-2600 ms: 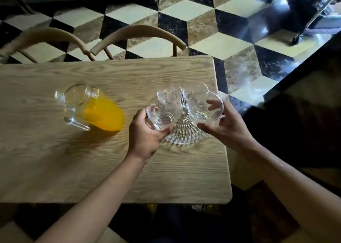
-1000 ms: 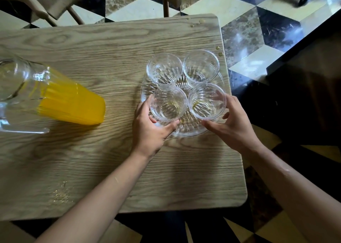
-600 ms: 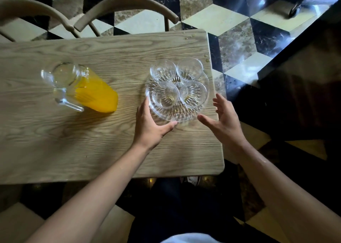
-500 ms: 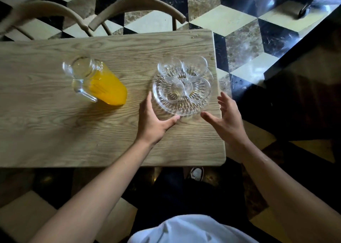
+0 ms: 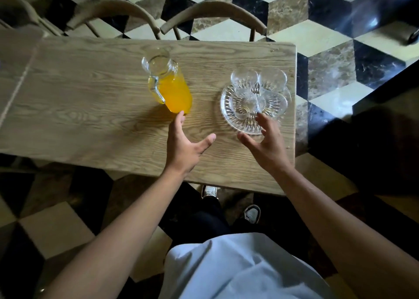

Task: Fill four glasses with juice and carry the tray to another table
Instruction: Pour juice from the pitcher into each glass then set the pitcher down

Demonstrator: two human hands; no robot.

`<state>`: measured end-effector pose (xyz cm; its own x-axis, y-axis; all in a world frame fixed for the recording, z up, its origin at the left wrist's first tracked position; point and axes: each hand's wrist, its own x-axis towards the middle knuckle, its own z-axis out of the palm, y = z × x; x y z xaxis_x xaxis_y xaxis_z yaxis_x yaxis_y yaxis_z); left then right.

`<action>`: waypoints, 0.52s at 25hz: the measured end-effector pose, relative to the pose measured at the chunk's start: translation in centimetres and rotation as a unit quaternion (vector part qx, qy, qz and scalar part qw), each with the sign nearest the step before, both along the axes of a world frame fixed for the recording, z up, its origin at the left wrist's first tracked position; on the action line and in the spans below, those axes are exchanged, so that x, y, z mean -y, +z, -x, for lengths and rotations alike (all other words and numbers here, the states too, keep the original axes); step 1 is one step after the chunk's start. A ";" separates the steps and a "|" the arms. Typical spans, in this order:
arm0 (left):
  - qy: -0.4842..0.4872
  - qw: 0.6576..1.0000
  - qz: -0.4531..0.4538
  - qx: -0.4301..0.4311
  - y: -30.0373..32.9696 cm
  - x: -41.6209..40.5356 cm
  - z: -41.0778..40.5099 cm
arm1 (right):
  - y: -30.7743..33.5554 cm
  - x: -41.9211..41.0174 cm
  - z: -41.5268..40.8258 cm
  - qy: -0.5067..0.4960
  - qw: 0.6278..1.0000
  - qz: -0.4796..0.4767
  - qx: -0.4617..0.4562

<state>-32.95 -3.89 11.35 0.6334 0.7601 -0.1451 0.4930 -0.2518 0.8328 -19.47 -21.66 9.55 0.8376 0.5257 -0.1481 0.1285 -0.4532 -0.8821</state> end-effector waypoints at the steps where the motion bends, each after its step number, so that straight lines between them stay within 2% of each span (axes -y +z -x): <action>1: 0.006 1.000 -0.002 0.006 0.1 -0.9 0.4 | -0.1 -1.3 0.3 0.008 1.000 -0.006 0.007; 7: 0.033 0.999 -0.023 0.020 -0.5 -7.5 2.4 | -0.4 -9.9 2.3 0.054 0.998 -0.016 0.005; 13: 0.022 0.998 0.057 0.031 -3.1 -16.3 1.9 | 0.8 -19.0 3.9 0.043 0.996 -0.074 -0.040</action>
<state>-34.80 12.38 8.23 0.6099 0.7684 -0.1939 0.4477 -0.1321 0.8844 -23.32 -2.61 10.37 0.7776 0.6153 -0.1292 0.0867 -0.3085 -0.9473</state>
